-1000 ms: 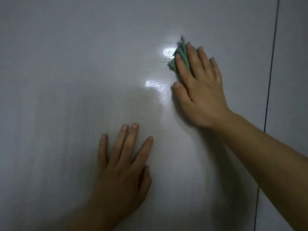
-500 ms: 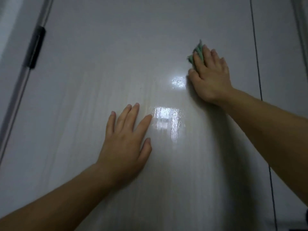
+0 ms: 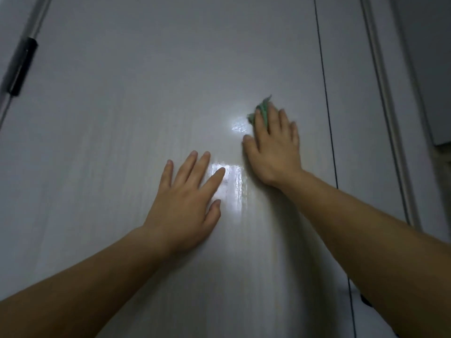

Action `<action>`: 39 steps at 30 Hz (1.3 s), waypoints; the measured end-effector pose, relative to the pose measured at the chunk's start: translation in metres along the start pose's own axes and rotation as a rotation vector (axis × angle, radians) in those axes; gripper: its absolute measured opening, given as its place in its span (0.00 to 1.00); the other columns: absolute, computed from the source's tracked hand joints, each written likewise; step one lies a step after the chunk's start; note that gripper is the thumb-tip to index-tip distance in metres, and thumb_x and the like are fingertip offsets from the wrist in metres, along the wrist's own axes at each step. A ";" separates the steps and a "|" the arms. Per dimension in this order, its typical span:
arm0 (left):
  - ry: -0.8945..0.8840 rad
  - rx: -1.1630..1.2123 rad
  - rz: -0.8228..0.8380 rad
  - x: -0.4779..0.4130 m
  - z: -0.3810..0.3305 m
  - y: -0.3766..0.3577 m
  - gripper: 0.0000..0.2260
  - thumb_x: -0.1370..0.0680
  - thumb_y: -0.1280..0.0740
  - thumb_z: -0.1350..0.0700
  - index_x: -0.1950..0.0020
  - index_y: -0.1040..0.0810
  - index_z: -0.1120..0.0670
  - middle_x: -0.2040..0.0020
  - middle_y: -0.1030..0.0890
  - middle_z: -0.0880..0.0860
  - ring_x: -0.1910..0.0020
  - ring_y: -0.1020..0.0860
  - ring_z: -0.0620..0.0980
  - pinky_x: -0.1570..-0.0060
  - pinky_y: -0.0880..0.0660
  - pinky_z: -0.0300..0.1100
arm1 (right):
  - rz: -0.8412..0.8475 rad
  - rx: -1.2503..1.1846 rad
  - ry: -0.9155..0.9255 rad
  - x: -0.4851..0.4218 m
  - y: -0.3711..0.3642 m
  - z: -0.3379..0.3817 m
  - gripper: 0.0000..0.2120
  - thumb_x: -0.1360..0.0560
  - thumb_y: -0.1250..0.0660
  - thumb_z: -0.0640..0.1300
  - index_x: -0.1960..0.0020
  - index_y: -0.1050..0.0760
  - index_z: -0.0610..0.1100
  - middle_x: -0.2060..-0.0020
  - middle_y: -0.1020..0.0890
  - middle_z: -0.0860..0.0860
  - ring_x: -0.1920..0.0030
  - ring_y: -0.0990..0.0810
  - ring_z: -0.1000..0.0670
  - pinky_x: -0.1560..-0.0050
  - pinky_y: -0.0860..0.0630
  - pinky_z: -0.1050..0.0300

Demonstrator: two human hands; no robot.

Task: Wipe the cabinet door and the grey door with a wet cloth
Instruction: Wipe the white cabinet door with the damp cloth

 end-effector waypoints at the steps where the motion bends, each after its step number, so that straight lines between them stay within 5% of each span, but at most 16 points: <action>1: -0.005 -0.010 0.003 -0.001 -0.004 -0.003 0.30 0.19 0.53 0.40 0.18 0.42 0.46 0.16 0.45 0.56 0.17 0.49 0.57 0.21 0.51 0.65 | 0.029 0.014 0.110 0.016 -0.006 0.016 0.32 0.17 0.56 0.61 0.17 0.58 0.51 0.18 0.60 0.49 0.19 0.63 0.46 0.20 0.65 0.43; 4: -0.008 -0.024 -0.001 -0.002 -0.014 -0.008 0.29 0.19 0.52 0.40 0.18 0.41 0.47 0.17 0.43 0.57 0.18 0.47 0.58 0.22 0.48 0.65 | 0.115 0.054 0.286 0.035 -0.011 0.014 0.31 0.16 0.58 0.61 0.17 0.58 0.53 0.18 0.60 0.52 0.19 0.65 0.48 0.20 0.65 0.45; 10: -0.031 -0.032 -0.019 0.003 -0.033 -0.014 0.29 0.20 0.49 0.42 0.21 0.33 0.50 0.19 0.38 0.60 0.19 0.41 0.61 0.24 0.43 0.68 | 0.001 -0.029 -0.304 0.026 0.007 -0.088 0.31 0.16 0.57 0.60 0.17 0.58 0.49 0.17 0.59 0.47 0.18 0.62 0.44 0.20 0.63 0.41; 16: -0.033 -0.057 -0.040 0.005 -0.040 -0.020 0.29 0.20 0.49 0.42 0.21 0.33 0.50 0.19 0.37 0.61 0.20 0.41 0.63 0.26 0.44 0.72 | 0.070 0.004 0.087 0.062 -0.006 -0.046 0.32 0.17 0.56 0.62 0.17 0.59 0.53 0.18 0.62 0.52 0.19 0.66 0.47 0.21 0.67 0.45; 23: -0.042 -0.067 -0.056 0.004 -0.039 -0.022 0.29 0.20 0.49 0.41 0.21 0.32 0.50 0.20 0.36 0.61 0.20 0.39 0.63 0.27 0.42 0.73 | -0.001 -0.045 -0.521 0.060 0.014 -0.162 0.32 0.16 0.58 0.62 0.17 0.60 0.49 0.18 0.62 0.48 0.19 0.64 0.45 0.20 0.64 0.42; 29: -0.027 -0.052 -0.094 0.004 -0.042 -0.020 0.29 0.20 0.48 0.42 0.22 0.31 0.51 0.21 0.35 0.61 0.21 0.38 0.64 0.27 0.43 0.73 | 0.040 0.015 -0.188 0.076 0.001 -0.111 0.32 0.17 0.58 0.62 0.17 0.63 0.53 0.19 0.64 0.51 0.19 0.66 0.47 0.22 0.67 0.46; 33: -0.054 -0.061 -0.098 0.007 -0.040 -0.023 0.29 0.20 0.48 0.43 0.21 0.33 0.50 0.19 0.37 0.60 0.20 0.41 0.62 0.26 0.45 0.72 | 0.051 0.019 -0.464 0.064 0.016 -0.181 0.32 0.16 0.58 0.62 0.17 0.62 0.51 0.18 0.62 0.48 0.19 0.63 0.45 0.20 0.63 0.42; 36: -0.048 -0.042 -0.083 0.006 -0.040 -0.025 0.29 0.20 0.48 0.42 0.20 0.34 0.50 0.19 0.38 0.60 0.19 0.42 0.62 0.25 0.47 0.71 | 0.042 -0.051 -0.527 0.073 0.010 -0.163 0.33 0.16 0.59 0.63 0.17 0.62 0.49 0.18 0.64 0.47 0.19 0.65 0.44 0.20 0.65 0.42; 39: -0.041 -0.038 -0.069 0.006 -0.039 -0.026 0.29 0.19 0.49 0.41 0.19 0.35 0.49 0.18 0.39 0.59 0.19 0.43 0.61 0.24 0.47 0.70 | 0.062 -0.007 -0.235 0.090 -0.004 -0.104 0.35 0.18 0.59 0.65 0.17 0.64 0.51 0.19 0.65 0.50 0.20 0.68 0.46 0.22 0.69 0.45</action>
Point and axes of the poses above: each hand's wrist, its own x-axis away from the middle knuckle, its own y-axis out of the back of the hand, z = x × y, the point moved 8 cm from there along -x, towards the middle knuckle
